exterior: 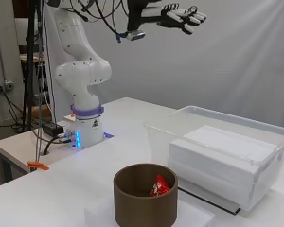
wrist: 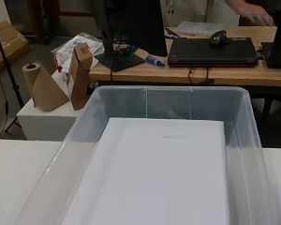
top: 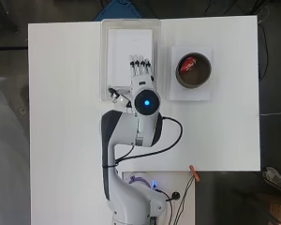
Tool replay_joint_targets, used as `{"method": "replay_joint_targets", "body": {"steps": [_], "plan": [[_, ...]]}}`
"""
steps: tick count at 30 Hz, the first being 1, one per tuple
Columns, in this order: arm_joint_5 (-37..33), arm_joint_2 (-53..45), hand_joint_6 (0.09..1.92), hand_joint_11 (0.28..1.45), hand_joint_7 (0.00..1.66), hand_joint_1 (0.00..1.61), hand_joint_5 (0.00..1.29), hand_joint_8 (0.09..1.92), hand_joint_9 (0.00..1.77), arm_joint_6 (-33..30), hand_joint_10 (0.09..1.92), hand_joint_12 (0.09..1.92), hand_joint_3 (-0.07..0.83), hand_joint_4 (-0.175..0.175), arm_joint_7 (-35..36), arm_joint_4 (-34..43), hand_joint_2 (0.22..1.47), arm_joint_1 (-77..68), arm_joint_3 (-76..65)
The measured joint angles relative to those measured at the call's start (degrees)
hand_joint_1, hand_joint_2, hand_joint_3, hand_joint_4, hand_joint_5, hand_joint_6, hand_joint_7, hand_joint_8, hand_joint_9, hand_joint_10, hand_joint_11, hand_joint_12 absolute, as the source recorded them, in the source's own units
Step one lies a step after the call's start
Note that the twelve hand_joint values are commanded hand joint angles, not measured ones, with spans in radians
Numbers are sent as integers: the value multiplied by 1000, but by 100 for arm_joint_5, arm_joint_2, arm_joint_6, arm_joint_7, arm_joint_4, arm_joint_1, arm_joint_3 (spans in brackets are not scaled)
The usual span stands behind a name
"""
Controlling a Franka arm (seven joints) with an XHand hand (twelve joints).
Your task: Teleoperate dual arm-hand system to remove items from a box
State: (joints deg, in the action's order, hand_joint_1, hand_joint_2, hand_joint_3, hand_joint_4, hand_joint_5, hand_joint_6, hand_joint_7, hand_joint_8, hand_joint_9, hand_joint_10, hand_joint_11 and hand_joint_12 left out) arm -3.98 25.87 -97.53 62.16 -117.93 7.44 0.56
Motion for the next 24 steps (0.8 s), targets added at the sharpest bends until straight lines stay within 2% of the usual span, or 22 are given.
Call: {"method": "replay_joint_targets", "body": {"steps": [3, 9, 24], "plan": [[-37, 57, 87, 445, 156, 2, 132, 87, 226, -175, 87, 87, 1, -16, -316, -86, 831, -10, 9], [83, 191, 87, 454, 184, 0, 148, 87, 259, -361, 87, 87, -3, -6, -246, -190, 823, -23, -34], [121, -177, 87, 442, 146, 0, 27, 87, 243, -481, 87, 87, -7, -51, -102, -72, 788, -58, -144]]}}
